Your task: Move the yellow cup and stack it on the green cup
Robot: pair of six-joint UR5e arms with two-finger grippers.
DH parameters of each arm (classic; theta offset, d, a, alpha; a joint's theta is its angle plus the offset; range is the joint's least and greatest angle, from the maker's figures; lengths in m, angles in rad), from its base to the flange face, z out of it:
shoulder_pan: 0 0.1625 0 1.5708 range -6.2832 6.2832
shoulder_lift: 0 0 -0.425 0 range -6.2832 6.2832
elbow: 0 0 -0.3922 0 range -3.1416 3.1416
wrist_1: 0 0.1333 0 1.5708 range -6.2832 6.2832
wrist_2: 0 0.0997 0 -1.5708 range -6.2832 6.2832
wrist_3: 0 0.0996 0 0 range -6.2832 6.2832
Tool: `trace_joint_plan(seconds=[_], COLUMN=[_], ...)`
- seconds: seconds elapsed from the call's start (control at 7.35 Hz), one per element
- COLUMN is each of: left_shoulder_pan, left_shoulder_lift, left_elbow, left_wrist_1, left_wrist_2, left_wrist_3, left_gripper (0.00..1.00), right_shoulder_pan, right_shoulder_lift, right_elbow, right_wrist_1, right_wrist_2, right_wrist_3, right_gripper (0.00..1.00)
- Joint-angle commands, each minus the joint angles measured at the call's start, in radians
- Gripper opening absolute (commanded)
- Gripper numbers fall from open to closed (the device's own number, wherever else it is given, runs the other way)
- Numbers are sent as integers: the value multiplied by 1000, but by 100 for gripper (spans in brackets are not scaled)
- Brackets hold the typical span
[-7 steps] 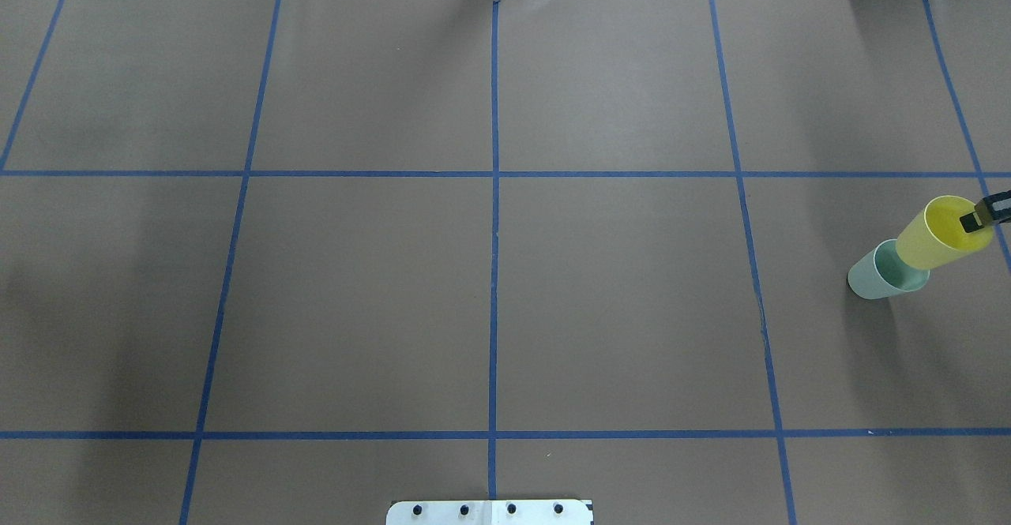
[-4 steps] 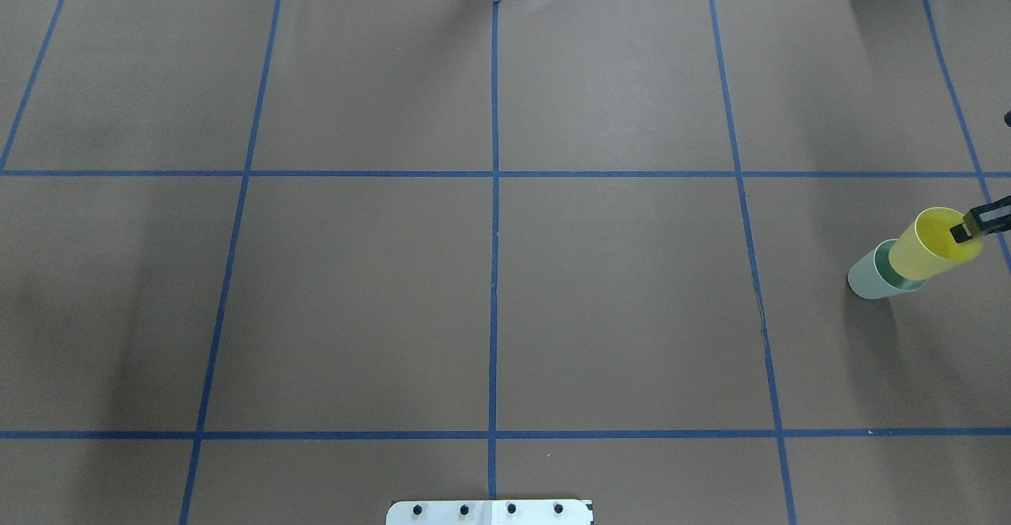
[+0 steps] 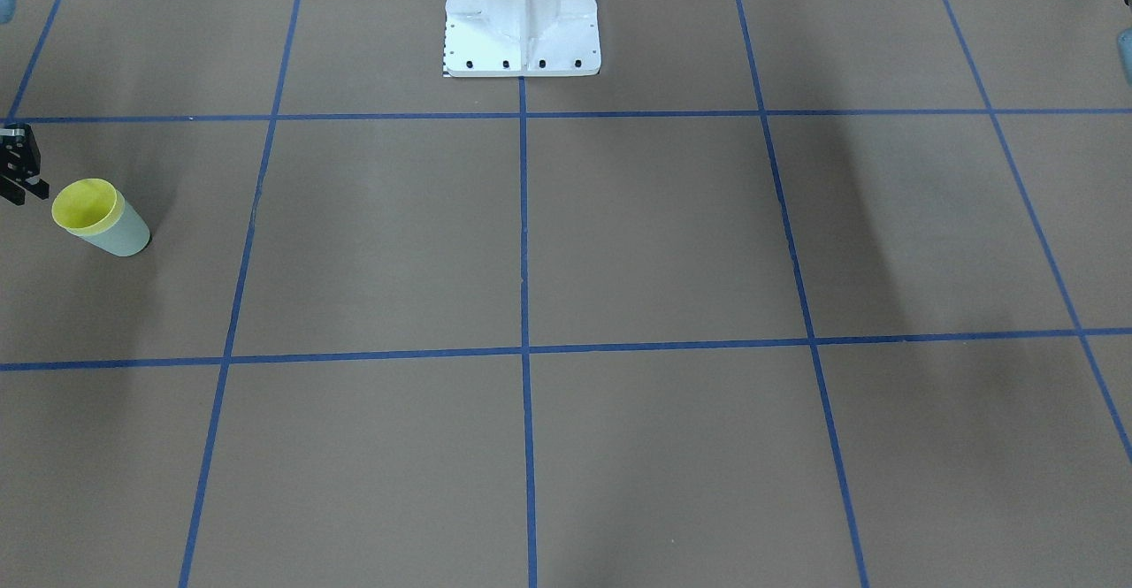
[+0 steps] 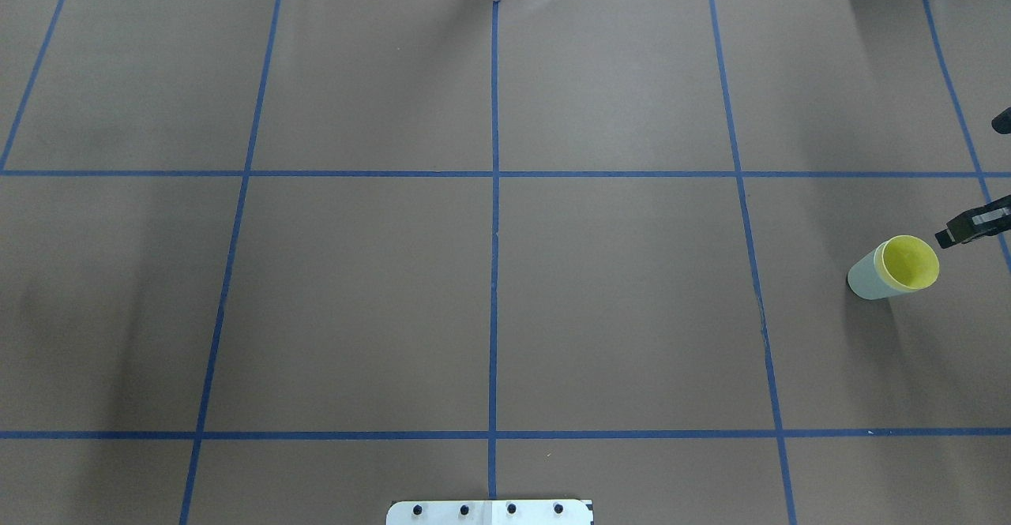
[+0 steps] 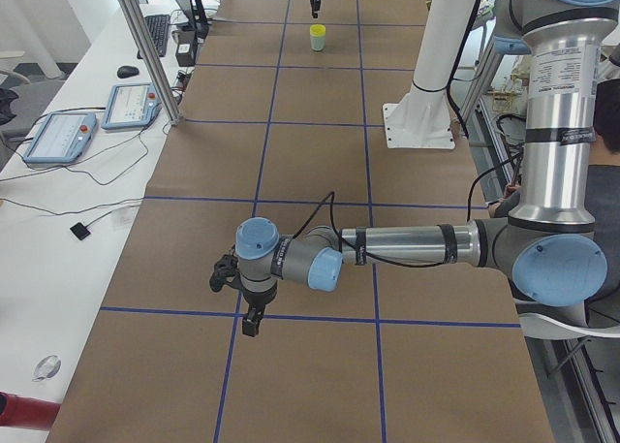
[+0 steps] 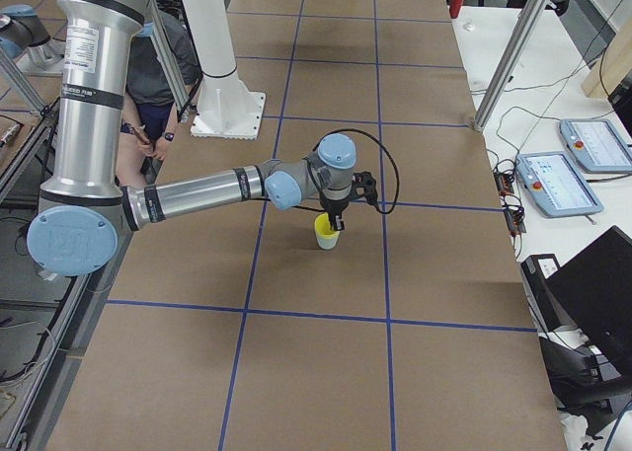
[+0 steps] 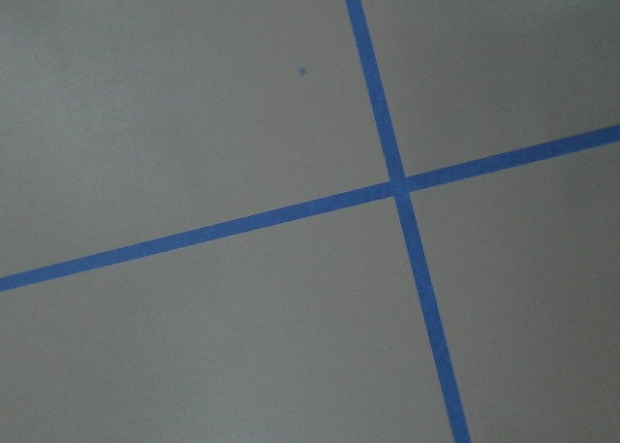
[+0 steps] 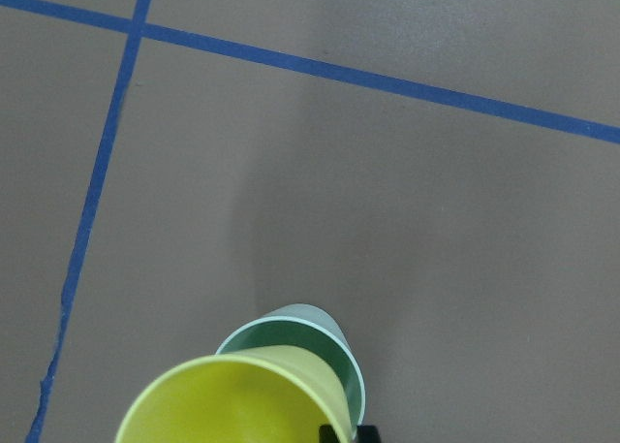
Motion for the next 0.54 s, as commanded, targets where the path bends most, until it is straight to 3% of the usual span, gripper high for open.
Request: trace_joint_plan(seconds=[0.0,0.27,0.41], left_shoulder_pan=[0,-54,-112], left_shoulder_lift=[1,-11,-22], left_elbow=[0,0,-29], left_wrist_1=[0,43,140], left_wrist_2=[0,-47,-80], left_wrist_3=[-1,3,9], left_gripper=[100,100,100], right_shoulder_pan=[1,60,107], right_shoulder_lift=[8,44,44], right_elbow=[7,-8,-36], right_wrist_1=[1,-18,-18], right_wrist_2=[0,-17,-17], right_wrist_3=[-2,-14,-42], right_gripper=[100,100,100])
